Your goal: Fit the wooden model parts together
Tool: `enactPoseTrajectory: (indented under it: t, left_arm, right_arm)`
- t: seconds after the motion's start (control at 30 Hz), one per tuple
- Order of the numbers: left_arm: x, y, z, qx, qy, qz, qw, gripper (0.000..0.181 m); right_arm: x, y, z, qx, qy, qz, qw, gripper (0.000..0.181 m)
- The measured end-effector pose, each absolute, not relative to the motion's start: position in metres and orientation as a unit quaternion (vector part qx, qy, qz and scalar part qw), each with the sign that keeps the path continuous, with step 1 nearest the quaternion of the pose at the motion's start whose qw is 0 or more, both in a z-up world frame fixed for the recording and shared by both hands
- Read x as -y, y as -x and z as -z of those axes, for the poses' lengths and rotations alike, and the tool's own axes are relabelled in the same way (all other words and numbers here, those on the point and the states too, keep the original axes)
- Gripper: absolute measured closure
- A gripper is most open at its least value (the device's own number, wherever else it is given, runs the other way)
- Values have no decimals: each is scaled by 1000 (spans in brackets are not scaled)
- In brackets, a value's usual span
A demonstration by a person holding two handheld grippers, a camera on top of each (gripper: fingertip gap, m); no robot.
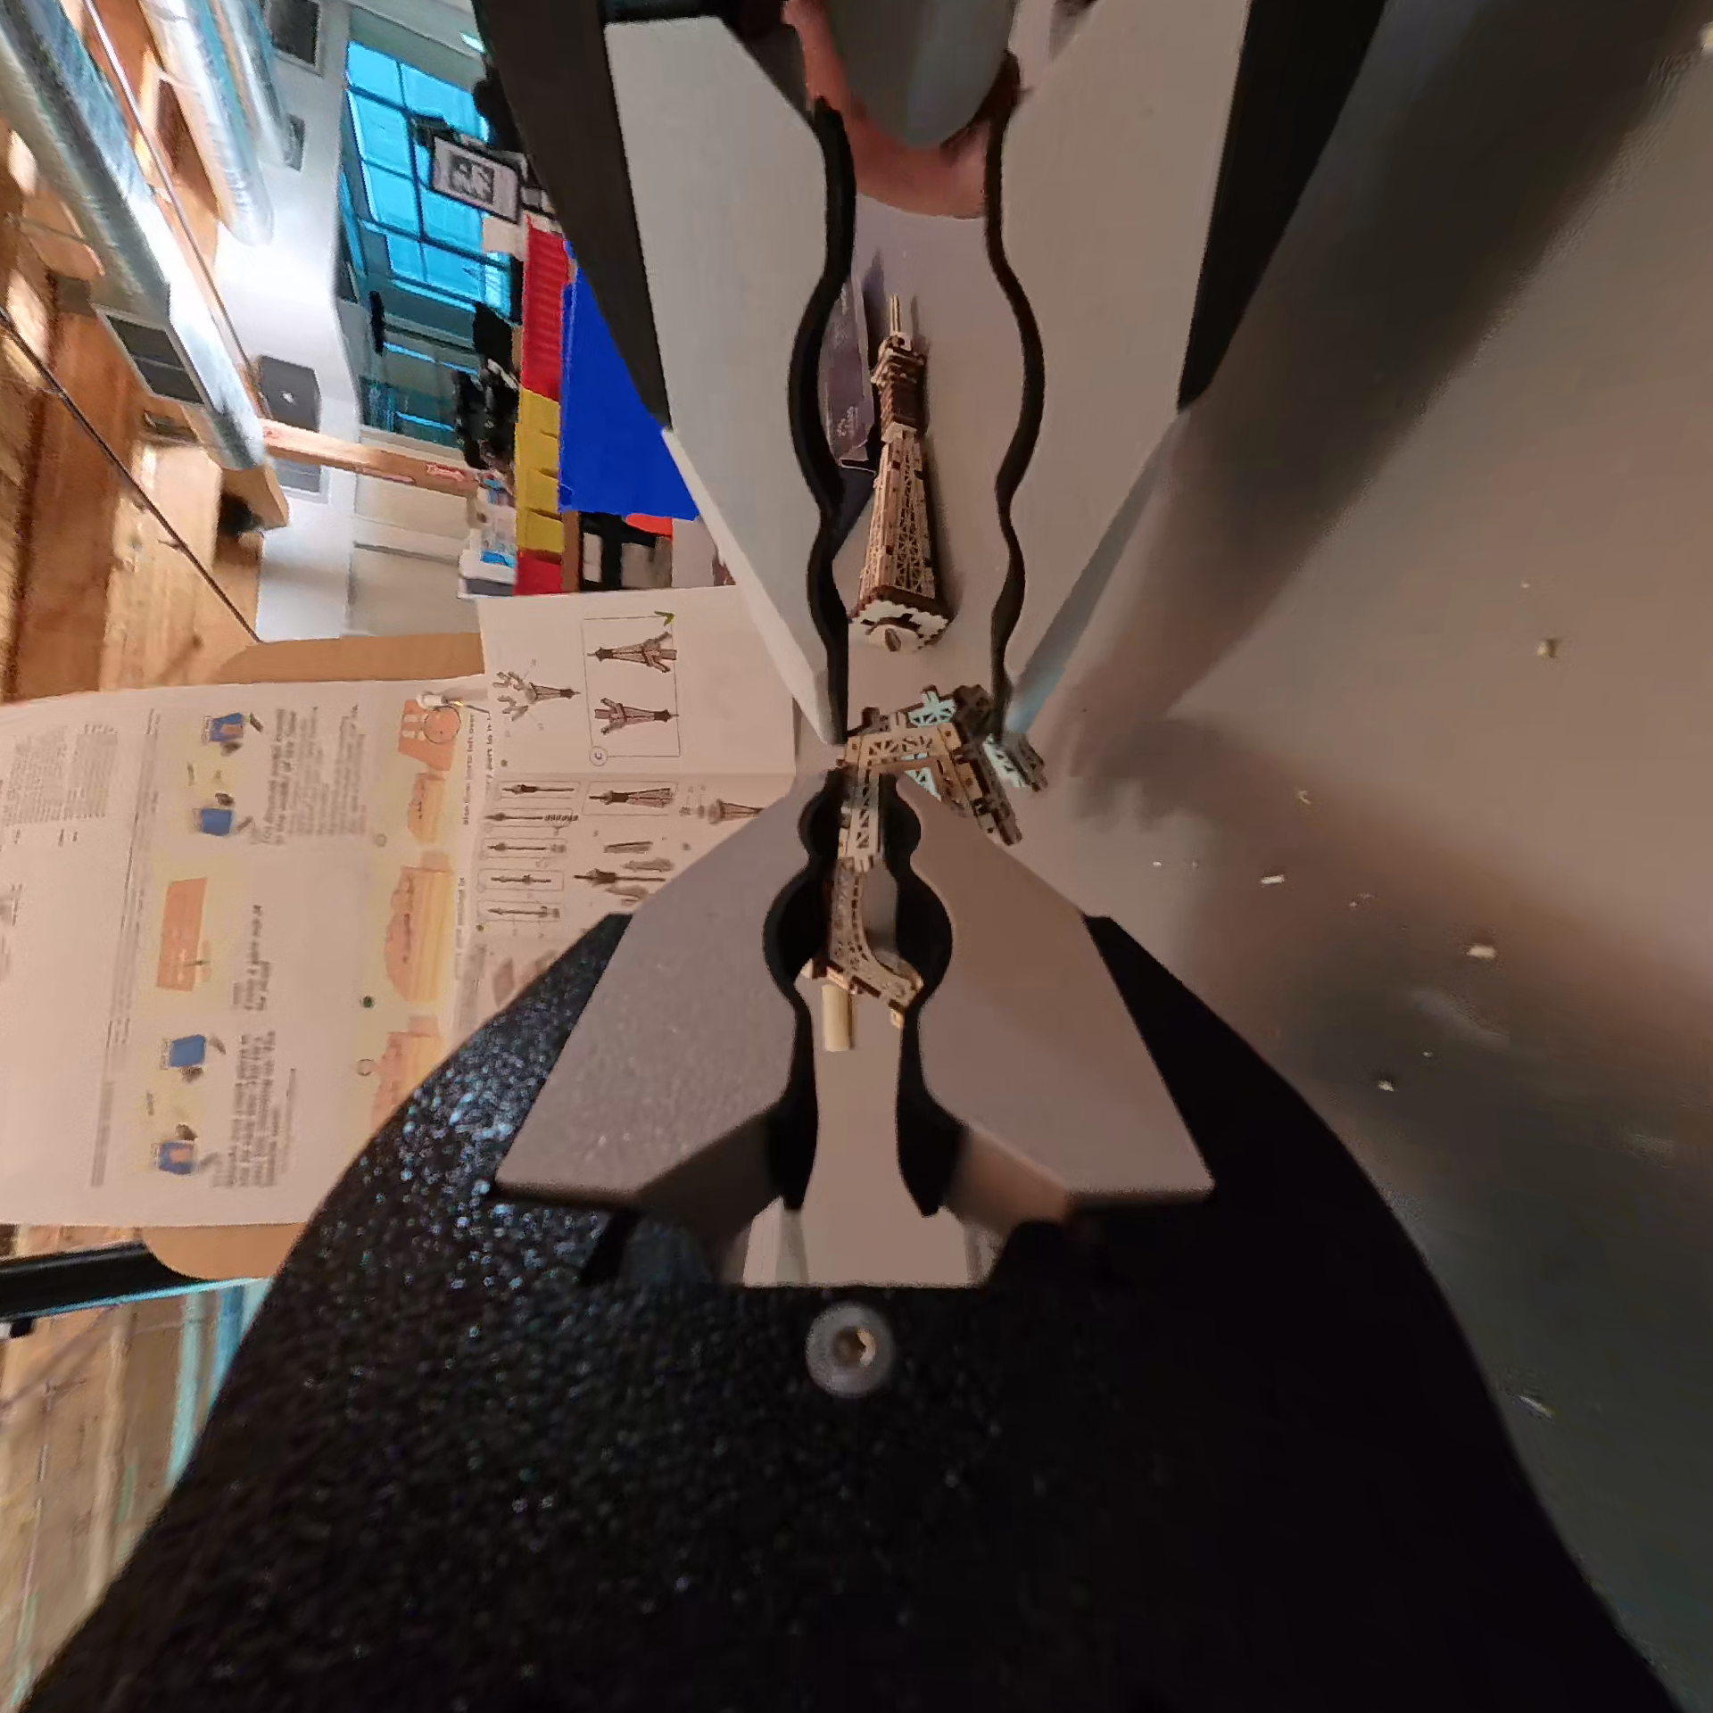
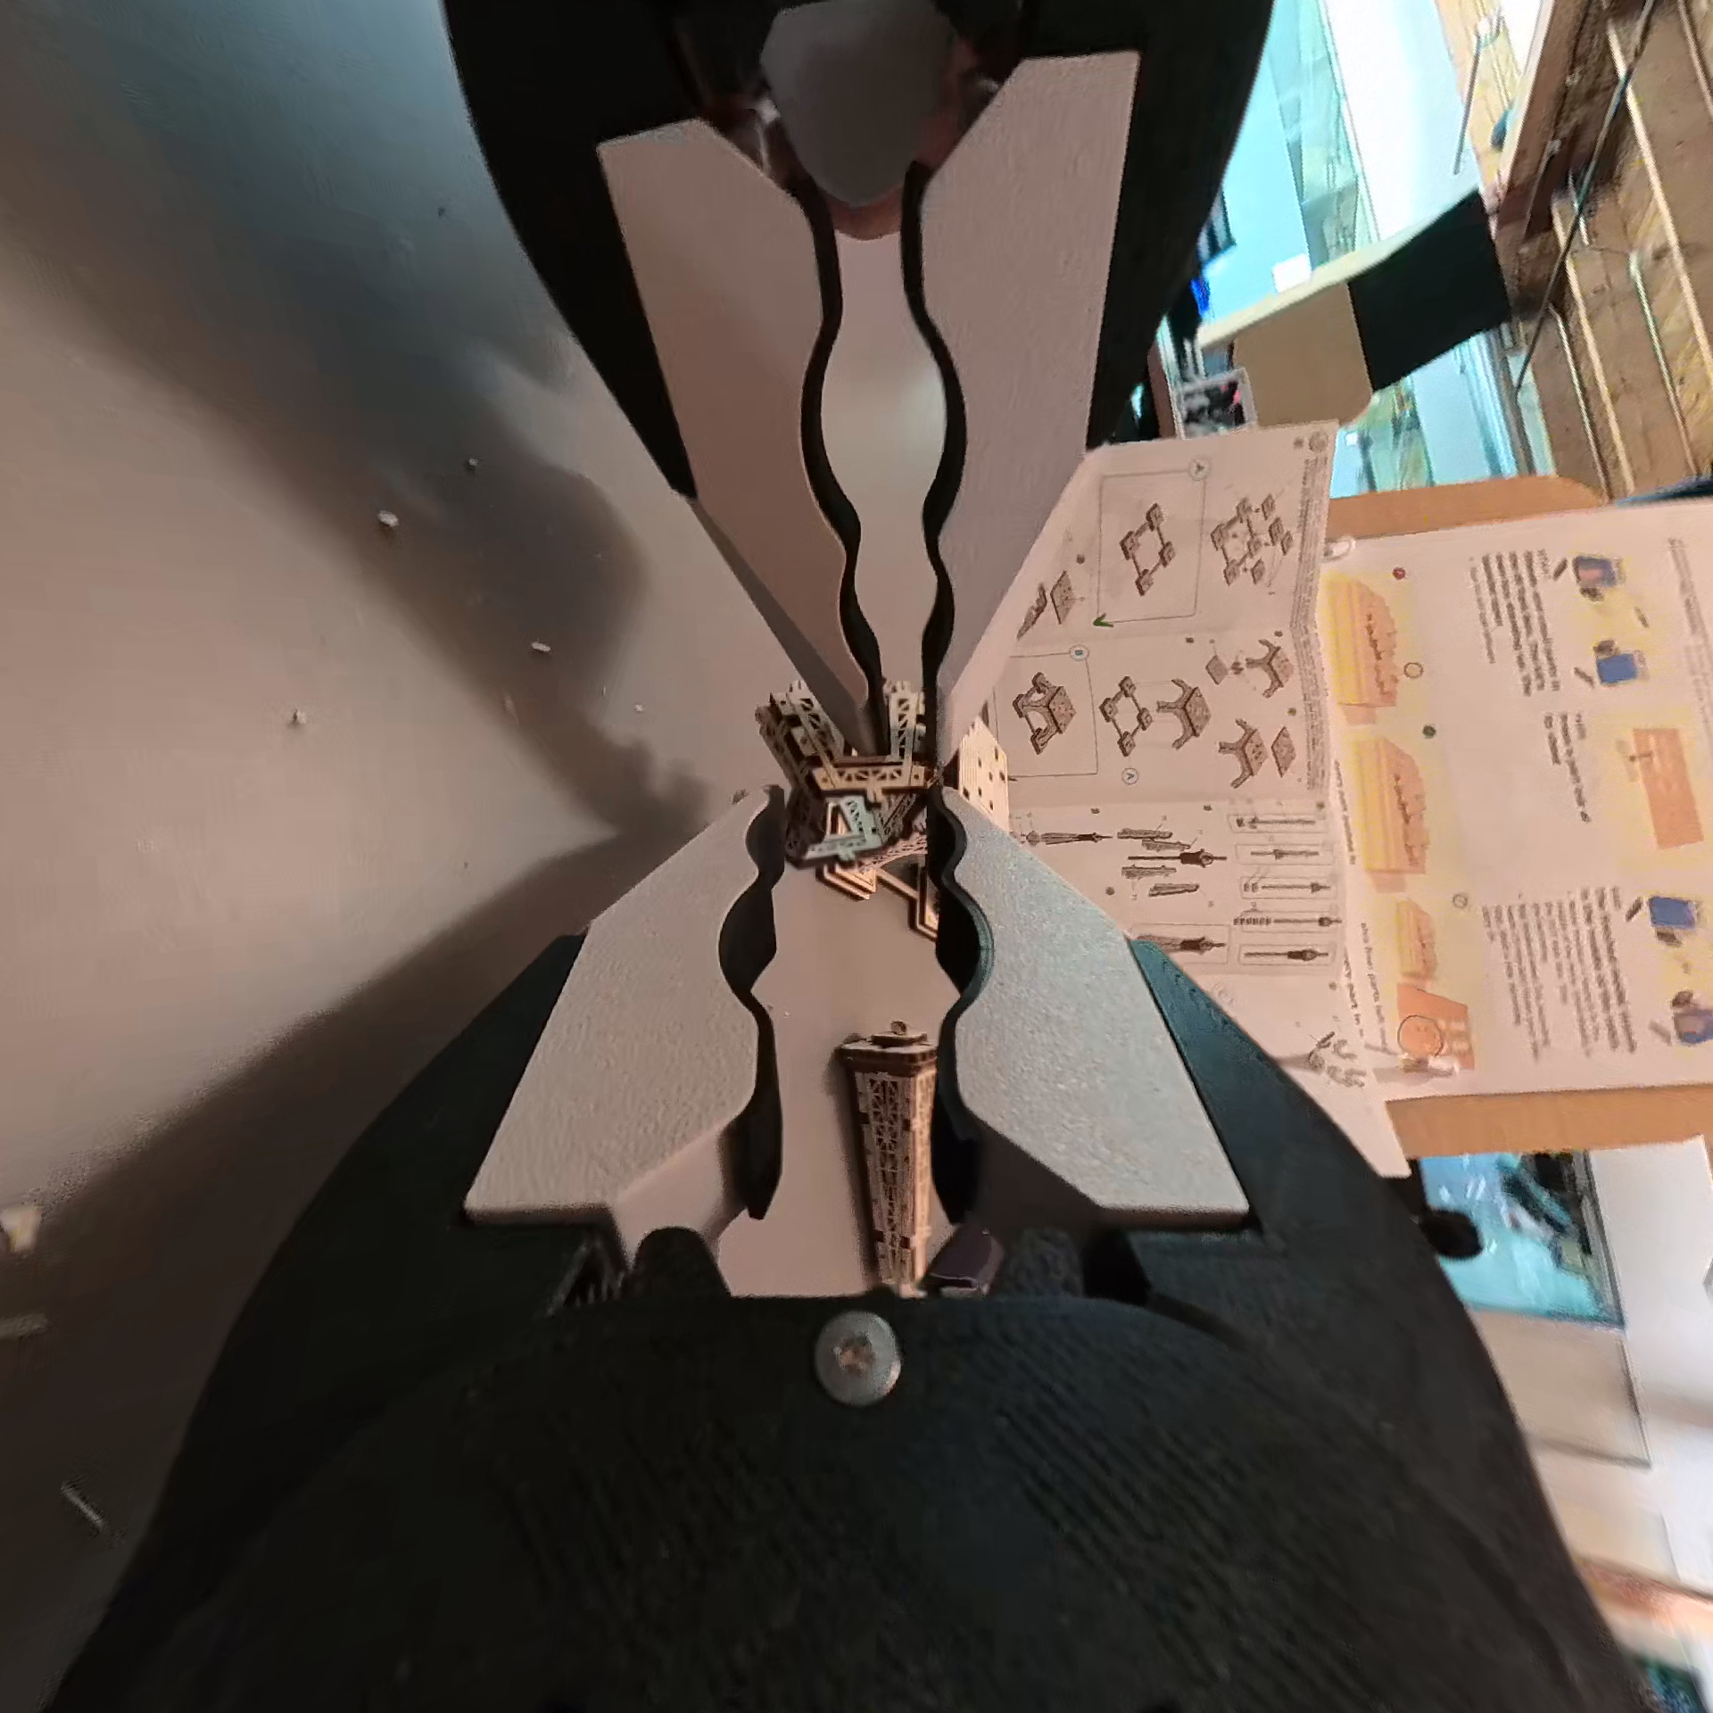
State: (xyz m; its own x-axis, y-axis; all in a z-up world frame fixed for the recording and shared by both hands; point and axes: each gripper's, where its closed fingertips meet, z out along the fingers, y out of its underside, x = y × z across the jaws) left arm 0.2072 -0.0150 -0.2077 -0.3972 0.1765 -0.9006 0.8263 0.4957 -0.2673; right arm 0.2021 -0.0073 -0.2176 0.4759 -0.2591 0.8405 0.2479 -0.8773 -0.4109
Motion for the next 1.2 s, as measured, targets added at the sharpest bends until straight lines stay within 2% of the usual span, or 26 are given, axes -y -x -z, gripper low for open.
enactPoseTrajectory:
  t: [0.03, 0.17, 0.27, 0.33, 0.47, 0.57, 0.93, 1.13, 1.2]
  left_arm:
    - [15, -208, 207, -737, -347, 372, 445, 175]
    - [9, -214, 205, -703, -386, 359, 477, 174]
    - [11, -205, 204, -684, -403, 389, 467, 174]
    - [15, -199, 204, -679, -407, 403, 460, 174]
    - [24, -192, 213, -670, -418, 406, 460, 169]
    - [26, -190, 215, -672, -416, 415, 450, 172]
    - [14, -201, 221, -718, -387, 420, 399, 129]
    - [6, -211, 234, -778, -332, 421, 328, 135]
    - [-1, -217, 240, -803, -311, 408, 303, 128]
  right_arm:
    - [10, -200, 218, 18, 825, 508, 245, 152]
    - [45, -197, 230, -1, 856, 428, 292, 151]
    - [66, -191, 219, -80, 849, 341, 397, 155]
    - [83, -193, 207, -114, 832, 336, 427, 155]
    - [119, -201, 200, -147, 832, 377, 379, 149]
    - [121, -189, 201, -163, 839, 324, 405, 145]
    - [95, -182, 194, -150, 839, 277, 443, 148]
    - [44, -181, 208, -111, 843, 256, 460, 143]
    - [31, -181, 207, -90, 841, 257, 467, 140]
